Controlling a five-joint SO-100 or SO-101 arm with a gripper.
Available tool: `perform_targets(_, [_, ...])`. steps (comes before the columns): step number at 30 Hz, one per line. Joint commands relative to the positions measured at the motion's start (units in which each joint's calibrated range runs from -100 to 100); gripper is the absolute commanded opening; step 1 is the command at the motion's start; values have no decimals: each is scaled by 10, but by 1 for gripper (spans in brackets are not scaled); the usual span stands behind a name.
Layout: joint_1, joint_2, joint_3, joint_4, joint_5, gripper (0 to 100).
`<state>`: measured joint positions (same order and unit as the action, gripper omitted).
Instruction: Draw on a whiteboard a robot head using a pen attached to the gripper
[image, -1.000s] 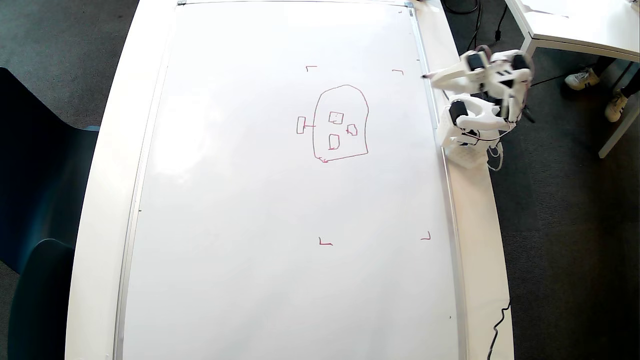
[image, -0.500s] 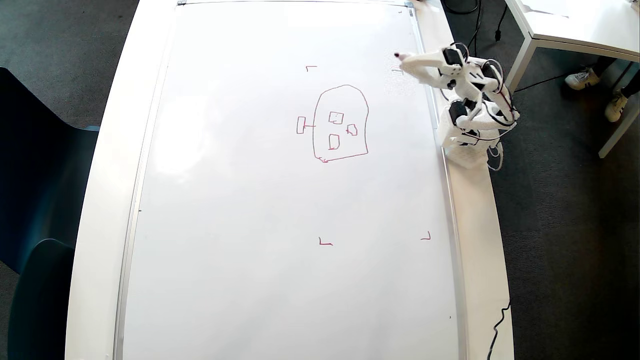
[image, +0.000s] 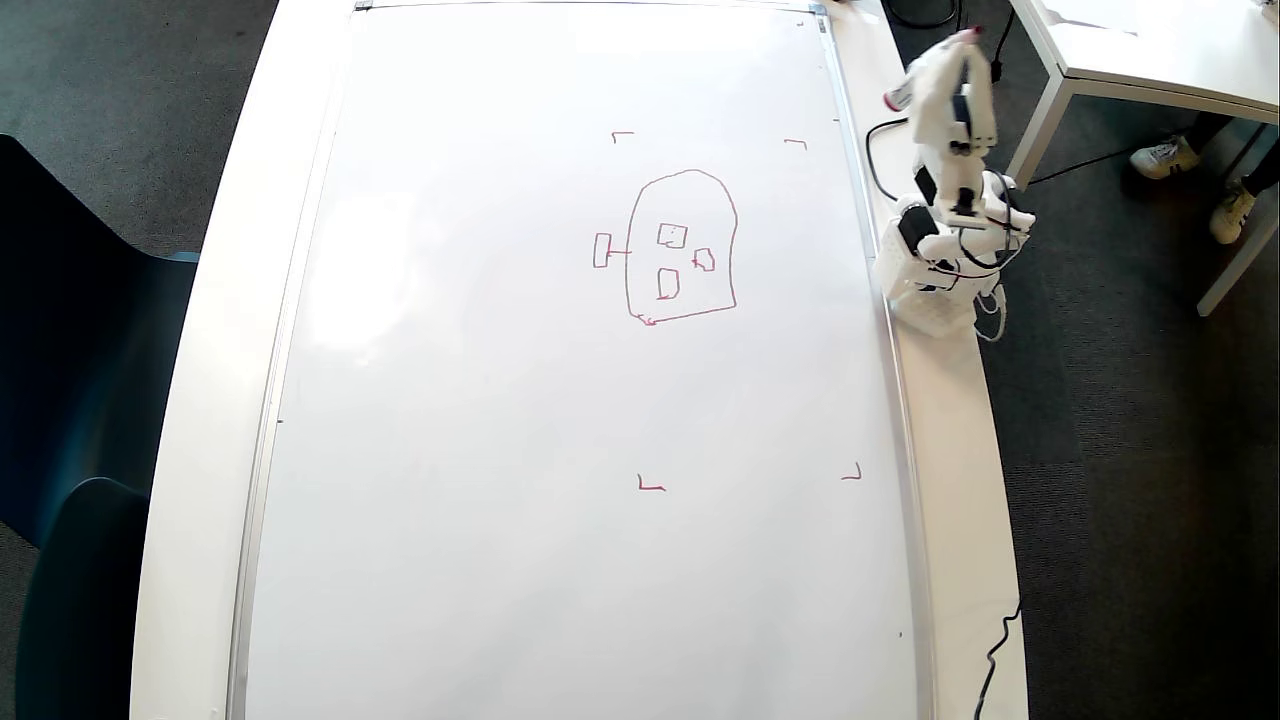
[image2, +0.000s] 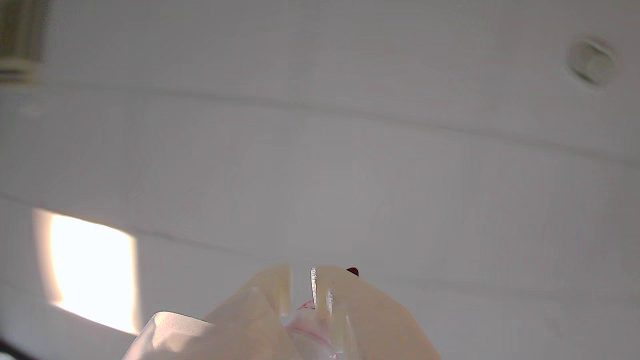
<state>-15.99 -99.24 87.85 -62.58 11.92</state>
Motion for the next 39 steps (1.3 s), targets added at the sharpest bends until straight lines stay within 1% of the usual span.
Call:
perform_targets(1, [-2, 1, 43, -222, 3, 1])
perform_targets(3, [-1, 1, 52, -278, 3, 1])
perform_targets(5, [-1, 2, 53, -309, 3, 1])
perform_targets(11, [-5, 2, 66, -371, 3, 1])
perform_targets(27, [0, 2, 114, -372, 7, 1])
perform_targets(39, [-2, 2, 114, -372, 4, 1])
